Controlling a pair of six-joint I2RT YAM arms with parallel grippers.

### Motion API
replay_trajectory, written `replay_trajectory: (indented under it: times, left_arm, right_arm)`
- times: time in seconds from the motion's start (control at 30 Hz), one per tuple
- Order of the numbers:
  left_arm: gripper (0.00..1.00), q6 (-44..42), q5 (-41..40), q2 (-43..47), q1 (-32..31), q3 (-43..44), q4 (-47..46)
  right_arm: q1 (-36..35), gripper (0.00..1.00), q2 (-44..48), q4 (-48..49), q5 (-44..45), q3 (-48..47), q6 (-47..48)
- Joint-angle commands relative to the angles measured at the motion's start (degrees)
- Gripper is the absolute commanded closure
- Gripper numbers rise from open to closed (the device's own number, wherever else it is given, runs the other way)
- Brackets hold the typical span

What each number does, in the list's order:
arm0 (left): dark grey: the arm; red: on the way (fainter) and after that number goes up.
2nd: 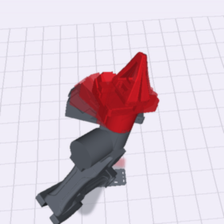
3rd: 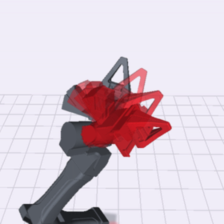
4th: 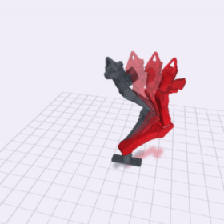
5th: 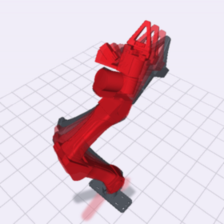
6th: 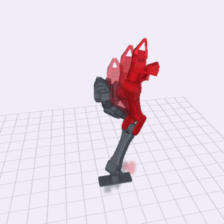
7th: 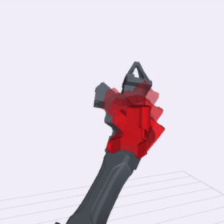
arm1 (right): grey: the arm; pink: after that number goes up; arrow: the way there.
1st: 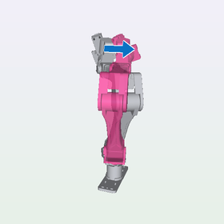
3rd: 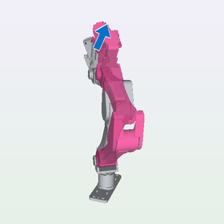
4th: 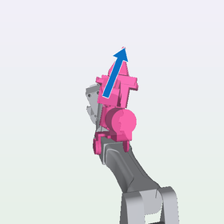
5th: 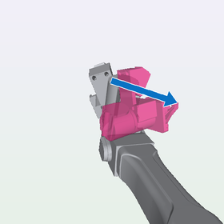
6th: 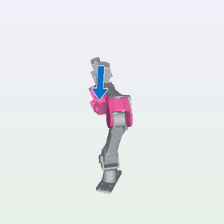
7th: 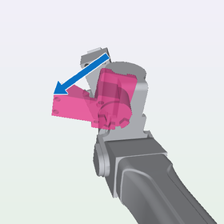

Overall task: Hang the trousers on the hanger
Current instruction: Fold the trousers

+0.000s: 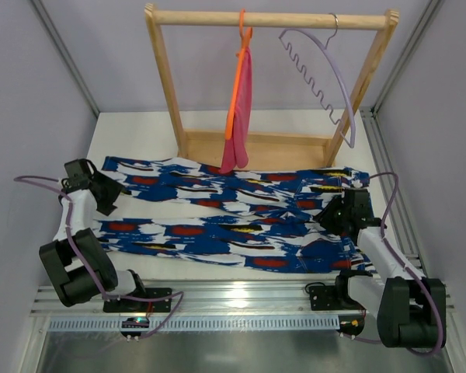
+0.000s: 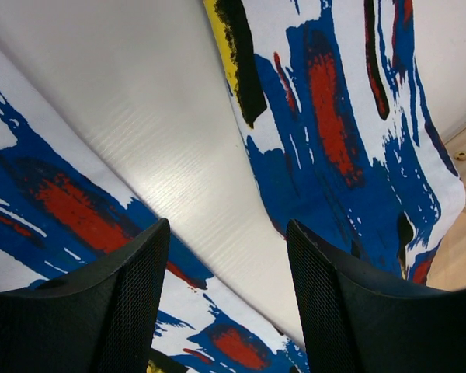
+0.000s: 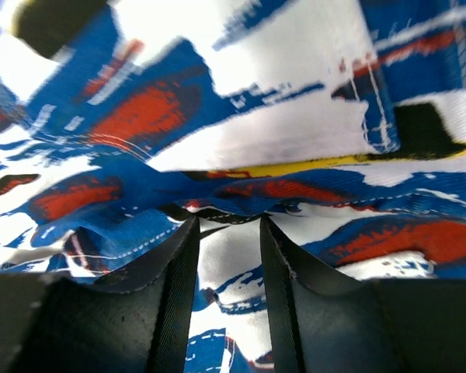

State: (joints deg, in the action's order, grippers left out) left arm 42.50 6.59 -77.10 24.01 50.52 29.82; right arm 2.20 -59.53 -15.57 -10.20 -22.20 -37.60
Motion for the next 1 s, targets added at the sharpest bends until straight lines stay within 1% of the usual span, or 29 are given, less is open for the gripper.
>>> replay_trajectory:
  times: [0.0, 0.03, 0.07, 0.13, 0.17, 0.23, 0.3, 0.37, 0.47, 0.53, 0.67, 0.73, 0.8, 0.83, 0.9, 0.97]
  left_arm:
    - [0.37, -1.8, 0.2, -0.5, -0.4, 2.2, -1.6]
    - [0.37, -1.7, -0.2, -0.2, -0.4, 2.3, -1.6]
    - [0.37, -1.7, -0.3, -0.2, -0.3, 2.7, -1.3]
    - [0.37, -1.6, -0.2, -0.2, -0.3, 3.1, -1.4]
    - [0.38, -1.6, 0.1, -0.4, -0.3, 3.3, -1.3]
    - [0.37, -1.5, 0.5, -0.7, -0.3, 3.8, -1.2]
    - [0.37, -1.5, 0.9, -0.6, -0.3, 3.8, -1.0]
    - [0.38, -1.5, 1.1, -0.4, -0.3, 3.7, -0.9]
    - [0.38, -1.5, 1.2, -0.3, -0.3, 3.5, -0.9]
    - [0.38, -0.8, 2.0, -0.4, -0.4, 3.3, -1.2]
    - [0.38, 0.6, 4.6, -1.2, -0.3, 2.7, -2.1]
    - [0.38, 1.0, 5.0, -1.1, -0.3, 2.6, -2.5]
    - [0.38, 1.1, 5.5, -1.0, -0.3, 2.1, -2.8]
    - [0.38, 1.3, 5.7, -0.9, -0.3, 1.9, -2.9]
    - [0.38, 1.4, 5.6, -0.7, -0.3, 0.9, -4.1]
    - [0.38, 2.4, 6.0, -0.9, -0.3, 0.1, -5.4]
  right_arm:
    - [-0.8, 0.59, 4.1, -4.4, 4.6, -6.0, 4.4]
    - [-1.1, 0.59, 5.8, -6.1, 4.4, -8.3, 5.1]
    - [-1.4, 0.59, 6.3, -9.4, 3.4, -9.3, 6.1]
    - [-2.2, 0.59, 7.4, -12.6, 1.6, -11.1, 6.6]
    - [-2.2, 0.59, 7.9, -15.0, 0.4, -11.2, 5.5]
    - [-6.5, 0.60, 10.4, -18.9, 0.8, -9.8, 3.6]
    - [-8.7, 0.63, 13.0, -21.2, 1.9, -7.2, -1.1]
    - [-9.0, 0.68, 16.8, -24.9, 2.3, -5.7, -4.0]
    - [-9.1, 0.70, 20.6, -30.8, 3.6, -5.8, -6.7]
    - [-9.1, 0.72, 22.3, -34.5, 3.1, -6.5, -7.0]
    - [-9.1, 0.73, 25.0, -39.9, 5.5, -8.1, -6.5]
    - [-9.1, 0.74, 25.3, -39.3, 3.1, -6.2, -6.9]
    - [-9.1, 0.74, 24.7, -38.0, 2.6, -4.2, -7.3]
    - [-9.1, 0.74, 23.9, -36.8, 2.6, -1.0, -7.7]
    - [-9.1, 0.74, 22.5, -32.3, 2.5, 0.8, -9.3]
    - [-9.1, 0.74, 19.8, -28.6, 4.6, 1.4, -10.7]
